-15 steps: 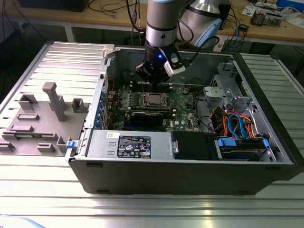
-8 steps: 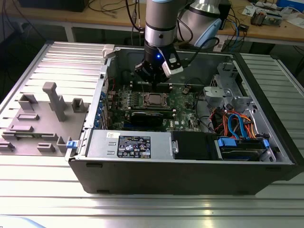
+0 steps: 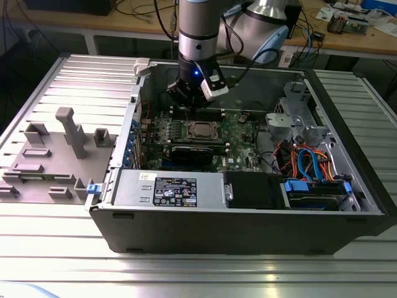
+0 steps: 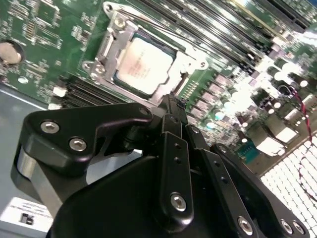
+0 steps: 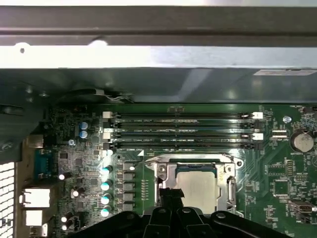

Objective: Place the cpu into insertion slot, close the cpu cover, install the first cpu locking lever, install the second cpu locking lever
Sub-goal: 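Install the first cpu locking lever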

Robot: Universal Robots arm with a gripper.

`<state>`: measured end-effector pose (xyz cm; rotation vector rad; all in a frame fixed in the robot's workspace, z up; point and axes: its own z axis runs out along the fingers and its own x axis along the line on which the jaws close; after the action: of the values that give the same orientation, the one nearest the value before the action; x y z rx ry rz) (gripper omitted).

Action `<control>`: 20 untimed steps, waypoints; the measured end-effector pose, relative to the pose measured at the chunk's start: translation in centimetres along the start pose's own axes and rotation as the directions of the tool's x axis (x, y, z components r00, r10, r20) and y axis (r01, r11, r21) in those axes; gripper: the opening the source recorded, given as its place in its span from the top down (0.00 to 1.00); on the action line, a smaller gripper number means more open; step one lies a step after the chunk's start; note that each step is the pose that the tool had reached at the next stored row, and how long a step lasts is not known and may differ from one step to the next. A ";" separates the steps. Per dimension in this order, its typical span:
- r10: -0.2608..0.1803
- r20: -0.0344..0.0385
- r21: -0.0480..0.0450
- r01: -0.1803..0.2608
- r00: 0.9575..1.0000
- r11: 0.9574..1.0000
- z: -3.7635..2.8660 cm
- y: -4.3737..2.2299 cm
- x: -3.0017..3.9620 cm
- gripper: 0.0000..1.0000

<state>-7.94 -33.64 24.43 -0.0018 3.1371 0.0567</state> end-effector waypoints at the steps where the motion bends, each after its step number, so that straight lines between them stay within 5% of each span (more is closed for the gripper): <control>1: 0.000 0.001 0.000 0.000 1.000 1.000 -0.06 0.00 0.10 0.89; 5: 0.001 0.005 0.000 -0.001 1.000 1.000 -0.66 0.03 0.26 0.89; 12: 0.003 0.010 0.000 -0.003 1.000 1.000 -0.68 0.31 3.27 0.89; 20: 0.003 0.010 0.001 -0.003 1.000 1.000 -0.64 1.84 3.86 0.89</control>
<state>-11.80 -31.82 25.12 0.0025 3.1273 0.0554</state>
